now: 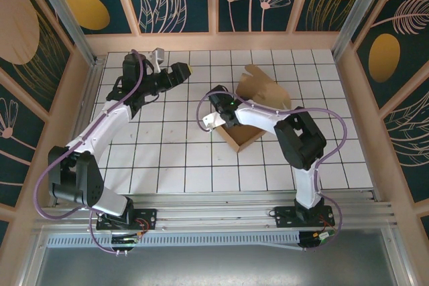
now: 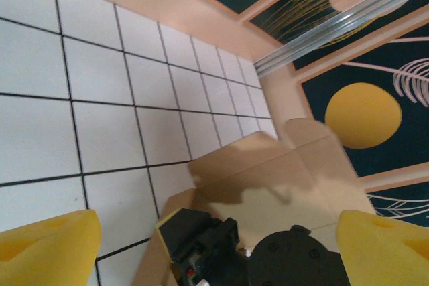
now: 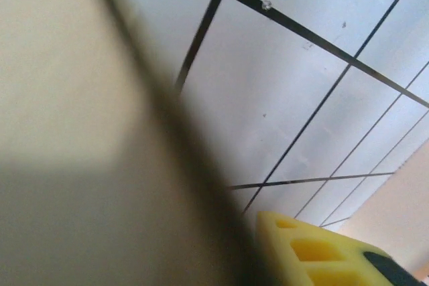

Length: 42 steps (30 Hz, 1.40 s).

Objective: Fold the paper box

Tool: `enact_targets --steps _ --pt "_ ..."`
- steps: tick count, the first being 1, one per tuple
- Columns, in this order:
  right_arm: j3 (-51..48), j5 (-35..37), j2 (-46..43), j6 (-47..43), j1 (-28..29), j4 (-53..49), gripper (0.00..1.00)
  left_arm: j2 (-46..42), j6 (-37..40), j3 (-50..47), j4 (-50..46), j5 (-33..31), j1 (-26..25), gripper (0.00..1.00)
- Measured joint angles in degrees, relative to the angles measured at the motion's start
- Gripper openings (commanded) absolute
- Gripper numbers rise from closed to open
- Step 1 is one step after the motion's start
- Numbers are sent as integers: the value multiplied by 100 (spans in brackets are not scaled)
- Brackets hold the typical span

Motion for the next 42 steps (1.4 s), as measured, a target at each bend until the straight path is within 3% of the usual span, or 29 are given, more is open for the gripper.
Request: enact_targets --steps 4,8,12,15,17,20,23,26,30,34,37,42 --pt "0 184 -50 2 4 7 49 7 -44 0 98 63 0 91" --pt "2 321 -275 133 31 -101 51 72 -63 0 153 144 0 91" --pt "361 522 -494 949 293 -317 53 212 63 0 136 138 0 90" --pt "1080 634 -610 2629 675 -586 54 256 389 0 28 138 0 90" --pt "1462 708 -901 4404 925 -938 58 236 514 -13 151 214 2 92" --pt "1027 531 -1843 7442 973 -1233 58 -57 1056 -87 326 260 9 94" --pt "-85 164 -3425 10122 553 -1355 56 -409 1506 -459 428 304 -120 95" --pt "-1248 -308 -4833 12069 -339 -1451 56 -815 2149 -890 435 243 -529 94" --pt "-2868 -1008 -5803 13800 -748 -1335 63 -1370 3163 -1290 402 284 -1333 91" --pt "-4210 -1683 -5615 14959 -872 -752 70 -2070 4223 -1843 236 507 -1478 83" --pt "-4503 -1908 -5209 15370 -951 -284 72 -2439 5143 -2057 -151 470 -1469 79" --pt "-4500 -2063 -4505 15567 -1001 846 66 -2839 6516 -2288 -1034 116 -1471 80"
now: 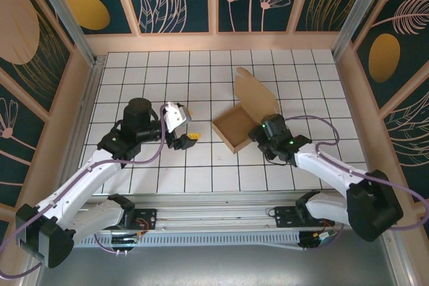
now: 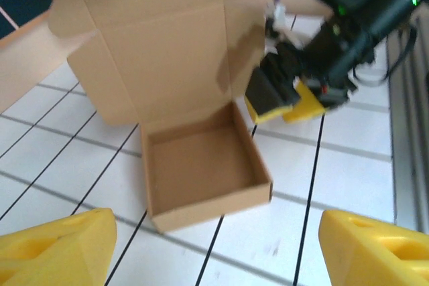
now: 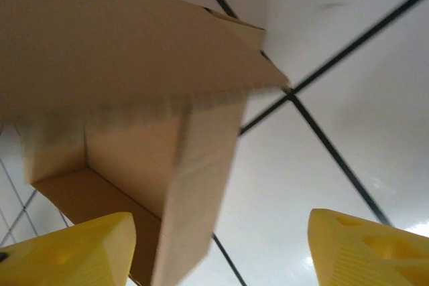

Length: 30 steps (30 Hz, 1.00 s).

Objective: Fold the paper box

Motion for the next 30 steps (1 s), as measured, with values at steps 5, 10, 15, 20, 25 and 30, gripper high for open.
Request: enact_targets --steps 5,10,15,20,25,30 --pt "214 66 748 -129 -22 479 35 -15 557 -2 -673 -398 0 86" --pt "981 466 1670 -909 -22 446 23 -9 549 -2 -837 -763 0 94" --pt "1626 874 2459 -2594 -140 787 23 61 -363 -162 -164 -1215 0 99" --pt "2566 881 3397 -4334 -649 1034 30 802 -1893 308 238 -2114 4 99" --pt "3346 61 3703 -5661 -1316 1060 46 1731 -2494 1373 238 -2308 444 99" --pt "3591 -1460 3418 -6710 -2020 933 84 2809 -2369 2358 127 -1941 1167 99"
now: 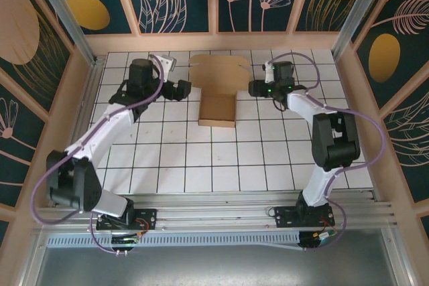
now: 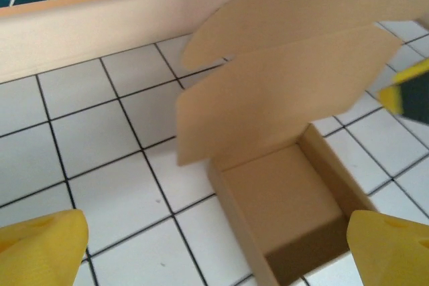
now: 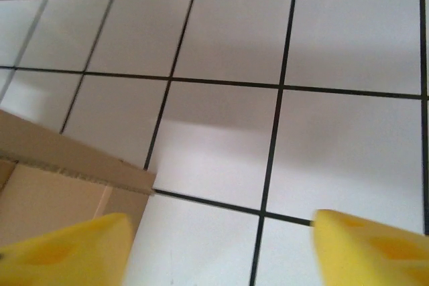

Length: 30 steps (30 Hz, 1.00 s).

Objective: Fold the paper box

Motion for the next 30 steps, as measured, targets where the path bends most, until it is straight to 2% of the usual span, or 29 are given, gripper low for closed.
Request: enact_targets --steps 4,9,13,16,22,24,30 --pt "0 -1025 -302 -837 -420 -208 84 951 568 938 -404 525 227 99" --pt "144 -1969 -192 -1770 -404 -389 80 1926 1377 1895 -756 1410 501 99" --pt "748 -2542 348 -2175 -389 -407 69 2601 1993 2509 -1012 1757 592 99" --pt "1126 -2782 719 -2332 -389 -380 60 2865 2291 2618 -1014 1867 595 99" --pt "1414 -3130 1106 -2487 -389 -363 37 3276 2485 2754 -975 2190 605 97" --pt "1416 -3195 1110 -2459 -374 -356 33 3425 2455 2885 -951 2339 605 89" --pt "1423 -3110 1110 -2190 -236 -122 18 3560 1928 2859 -590 2669 605 56"
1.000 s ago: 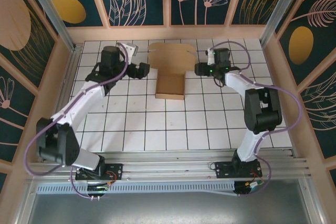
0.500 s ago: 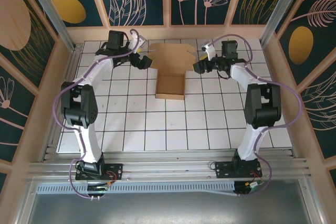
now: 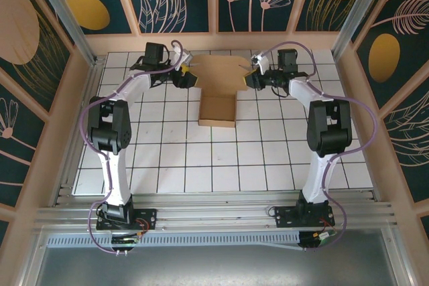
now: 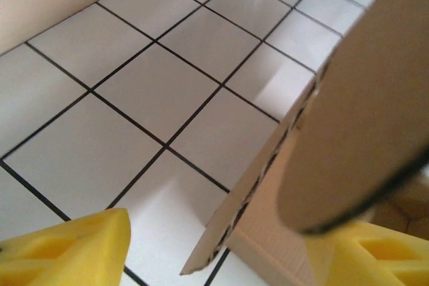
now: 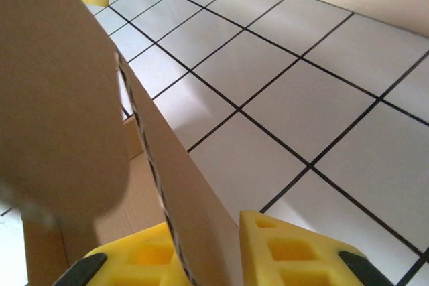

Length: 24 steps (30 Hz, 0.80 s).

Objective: Fold the paper box

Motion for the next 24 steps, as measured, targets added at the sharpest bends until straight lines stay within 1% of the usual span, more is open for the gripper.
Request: enact_targets --steps 3,4,6,9,12,15,19,24 --pt "0 131 0 111 107 76 11 -20 -321 -240 334 111 0 34" --pt "0 199 0 142 144 120 8 -22 -417 -343 474 149 0 29" --pt "0 393 0 181 195 236 7 -33 -597 -487 673 199 0 25" --pt "-50 743 -11 422 291 455 6 -44 -887 -586 859 179 4 28" --pt "-361 1211 -153 708 448 892 6 -63 -1204 -662 1038 48 -2 29" --pt "-664 1749 -361 1032 667 1182 5 -166 -1495 -824 1226 -160 -24 28" --pt "-898 2339 -461 1377 931 1526 5 -352 -1845 -966 1399 -592 -140 27" --pt "-1130 2975 -527 1615 1217 1912 3 -428 -2312 -977 1611 -1502 -431 27"
